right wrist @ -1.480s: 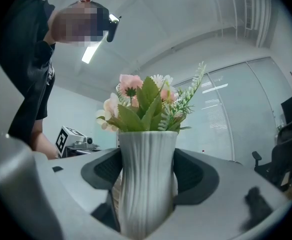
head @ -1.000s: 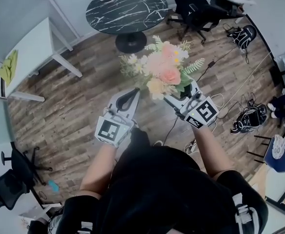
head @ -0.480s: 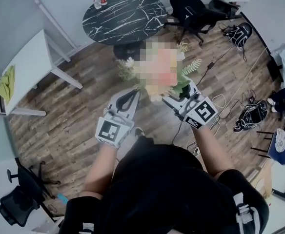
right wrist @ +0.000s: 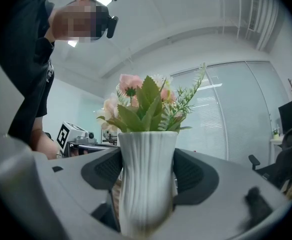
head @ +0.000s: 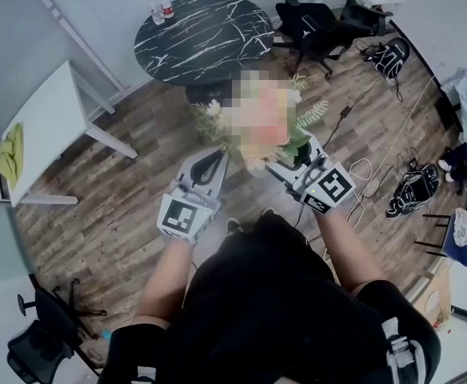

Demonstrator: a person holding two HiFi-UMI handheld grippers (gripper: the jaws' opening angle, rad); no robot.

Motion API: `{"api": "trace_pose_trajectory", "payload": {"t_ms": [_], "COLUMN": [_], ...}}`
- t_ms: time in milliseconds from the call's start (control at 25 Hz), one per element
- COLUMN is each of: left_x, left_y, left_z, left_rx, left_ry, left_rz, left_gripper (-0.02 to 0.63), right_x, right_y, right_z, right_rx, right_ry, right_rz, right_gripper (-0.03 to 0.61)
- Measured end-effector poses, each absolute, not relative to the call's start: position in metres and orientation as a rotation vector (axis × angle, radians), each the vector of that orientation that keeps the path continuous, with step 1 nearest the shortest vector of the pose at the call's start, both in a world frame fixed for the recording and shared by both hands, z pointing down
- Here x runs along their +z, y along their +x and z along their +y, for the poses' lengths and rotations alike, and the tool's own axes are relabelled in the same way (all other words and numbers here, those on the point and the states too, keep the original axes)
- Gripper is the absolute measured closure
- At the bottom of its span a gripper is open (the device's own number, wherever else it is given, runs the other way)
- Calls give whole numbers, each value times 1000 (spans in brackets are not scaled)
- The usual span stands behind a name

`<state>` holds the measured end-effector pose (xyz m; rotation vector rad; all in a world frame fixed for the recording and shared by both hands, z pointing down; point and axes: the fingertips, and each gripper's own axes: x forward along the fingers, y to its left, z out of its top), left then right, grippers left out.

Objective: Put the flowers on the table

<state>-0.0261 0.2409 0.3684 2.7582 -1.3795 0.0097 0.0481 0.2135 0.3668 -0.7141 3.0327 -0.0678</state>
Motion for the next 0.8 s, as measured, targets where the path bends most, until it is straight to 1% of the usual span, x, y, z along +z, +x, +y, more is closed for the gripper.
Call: {"api": "trace_pose_trajectory", "payload": {"t_ms": [320, 800], "left_x": [371, 369], "left_y": [-34, -24], "left_z": [207, 118], "left_rx": [20, 34], "left_ry": [2753, 2724], "left_rz": [-1395, -1463], "left_gripper": [601, 601], "right_x": [369, 369], "right_y": [40, 48], "right_z": [177, 85], "right_rx": [-50, -59], "right_ry": [-708, -645], "right_rz": [3027, 3026], "right_gripper": [250, 250]}}
